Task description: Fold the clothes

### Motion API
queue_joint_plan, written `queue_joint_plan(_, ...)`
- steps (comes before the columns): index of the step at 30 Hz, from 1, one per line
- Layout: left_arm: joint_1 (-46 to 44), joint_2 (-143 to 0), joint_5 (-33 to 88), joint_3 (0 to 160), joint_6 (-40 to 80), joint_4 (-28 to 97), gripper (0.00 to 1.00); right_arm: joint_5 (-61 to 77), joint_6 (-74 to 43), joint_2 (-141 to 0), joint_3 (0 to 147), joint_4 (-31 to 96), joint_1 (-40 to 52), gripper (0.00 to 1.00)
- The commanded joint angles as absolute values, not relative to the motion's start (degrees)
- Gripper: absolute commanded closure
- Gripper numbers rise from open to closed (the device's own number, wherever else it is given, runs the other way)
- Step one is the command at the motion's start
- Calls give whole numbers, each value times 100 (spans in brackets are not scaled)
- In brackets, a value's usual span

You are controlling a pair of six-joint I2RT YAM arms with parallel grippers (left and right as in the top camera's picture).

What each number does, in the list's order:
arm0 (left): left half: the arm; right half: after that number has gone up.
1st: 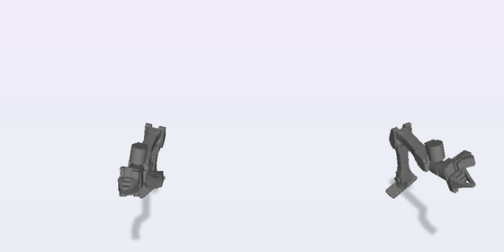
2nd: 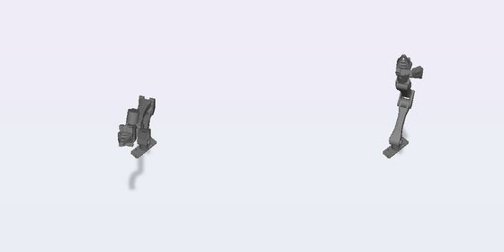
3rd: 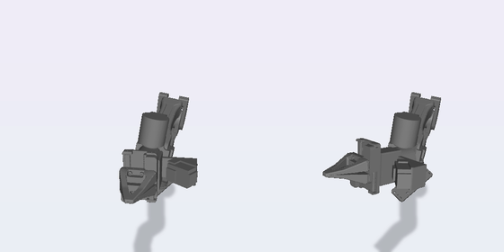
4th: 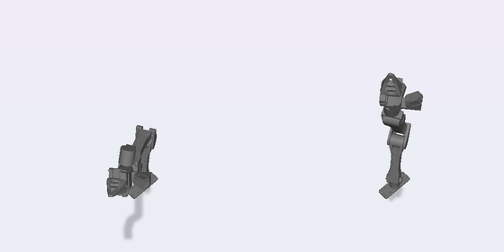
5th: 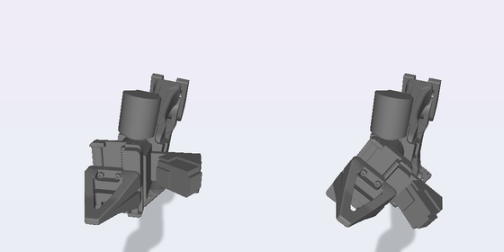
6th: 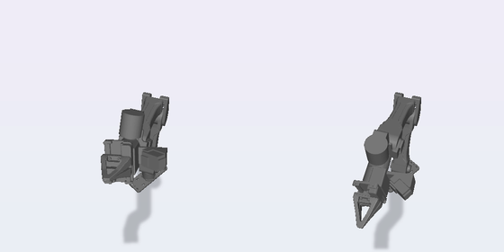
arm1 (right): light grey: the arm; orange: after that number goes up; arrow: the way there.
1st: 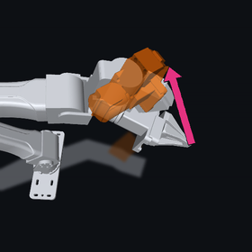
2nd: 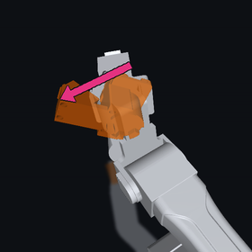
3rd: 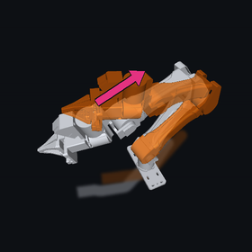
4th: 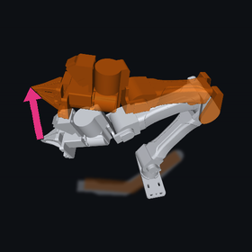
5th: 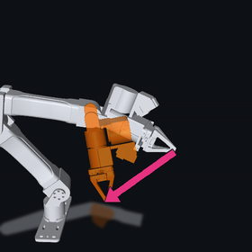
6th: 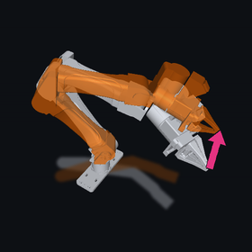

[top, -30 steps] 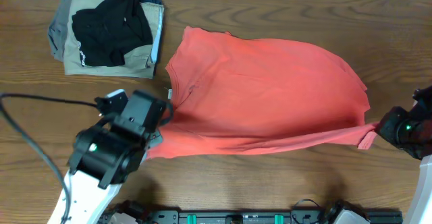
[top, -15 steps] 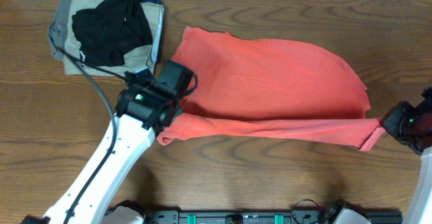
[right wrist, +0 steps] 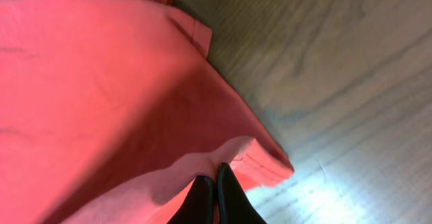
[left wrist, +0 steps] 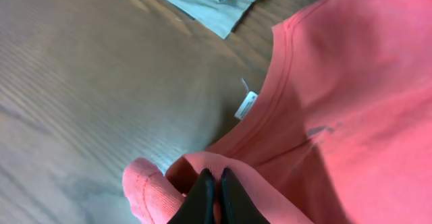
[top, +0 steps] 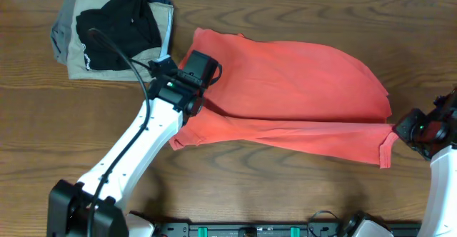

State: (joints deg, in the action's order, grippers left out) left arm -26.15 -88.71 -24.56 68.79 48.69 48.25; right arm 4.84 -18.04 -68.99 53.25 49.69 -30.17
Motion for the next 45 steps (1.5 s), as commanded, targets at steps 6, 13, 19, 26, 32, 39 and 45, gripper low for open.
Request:
queue_joint_plan(6, -2604, -9445, -2668, 6875, 4919, 4397, 94, 390, -1990, -6967, 4550, 4080, -3037, 99)
queue_joint_plan(13, -2604, -9810, -2700, 6875, 4860, 4053, 93, 480, -1992, -7043, 4355, 3365, -3037, 99)
queue_joint_plan(19, -2390, -9848, -2941, 6879, 4567, 3695, 93, 495, -1992, -7041, 4388, 2895, -3037, 99)
queue_joint_plan(26, -2049, -9848, -2875, 6879, 4571, 3649, 93, 397, -1970, -7220, 4381, 2842, -3035, 99)
queue_joint_plan(32, -2032, -9848, -2770, 6879, 4569, 3365, 93, 318, -1970, -7793, 4381, 2650, -3035, 99)
queue_joint_plan(39, -2032, -9850, -2724, 6879, 4571, 3155, 92, 189, -1973, -8224, 4381, 2298, -3037, 99)
queue_joint_plan(45, -2032, -9850, -2598, 6879, 4493, 3050, 55, 196, -1970, -8241, 4381, 2158, -3035, 55)
